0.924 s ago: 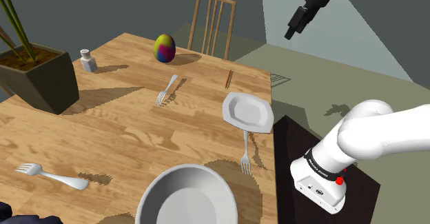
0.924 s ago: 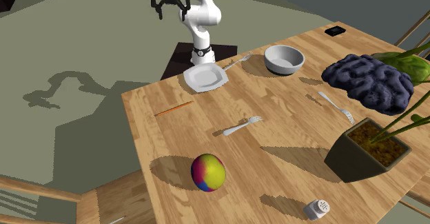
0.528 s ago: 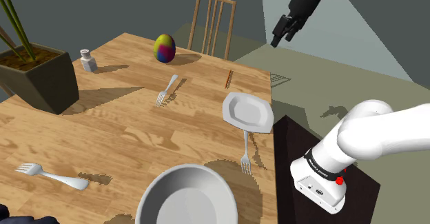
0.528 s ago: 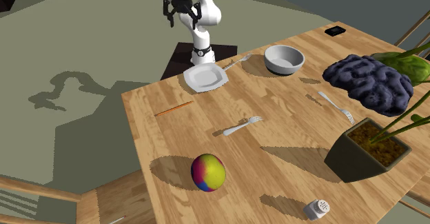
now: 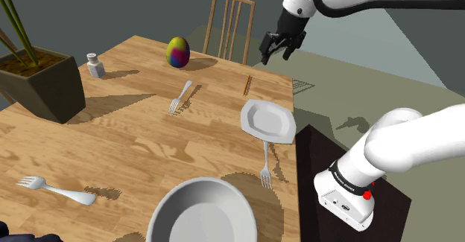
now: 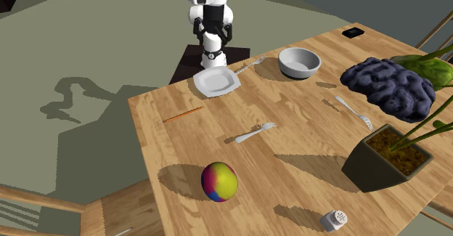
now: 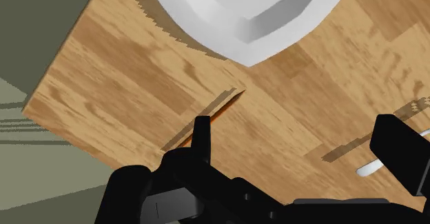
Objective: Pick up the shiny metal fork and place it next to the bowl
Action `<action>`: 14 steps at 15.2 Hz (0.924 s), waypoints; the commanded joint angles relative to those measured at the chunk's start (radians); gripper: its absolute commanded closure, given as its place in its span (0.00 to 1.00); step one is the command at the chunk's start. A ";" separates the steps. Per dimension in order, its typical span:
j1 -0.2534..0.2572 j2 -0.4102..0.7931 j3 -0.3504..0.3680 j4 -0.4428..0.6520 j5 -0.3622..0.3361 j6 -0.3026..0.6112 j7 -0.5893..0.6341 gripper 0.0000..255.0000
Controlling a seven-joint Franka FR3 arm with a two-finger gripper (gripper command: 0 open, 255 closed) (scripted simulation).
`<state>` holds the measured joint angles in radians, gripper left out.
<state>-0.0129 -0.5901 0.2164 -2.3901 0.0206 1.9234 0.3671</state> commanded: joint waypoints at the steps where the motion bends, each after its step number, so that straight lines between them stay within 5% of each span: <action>1: -0.007 0.049 0.047 0.007 0.008 0.041 0.090 0.00; 8: -0.046 0.287 0.205 0.109 -0.029 0.157 0.412 0.00; 14: -0.070 0.545 0.304 0.268 -0.161 0.208 0.715 0.00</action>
<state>-0.0814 -0.0911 0.5061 -2.1512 -0.1132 2.1248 1.0243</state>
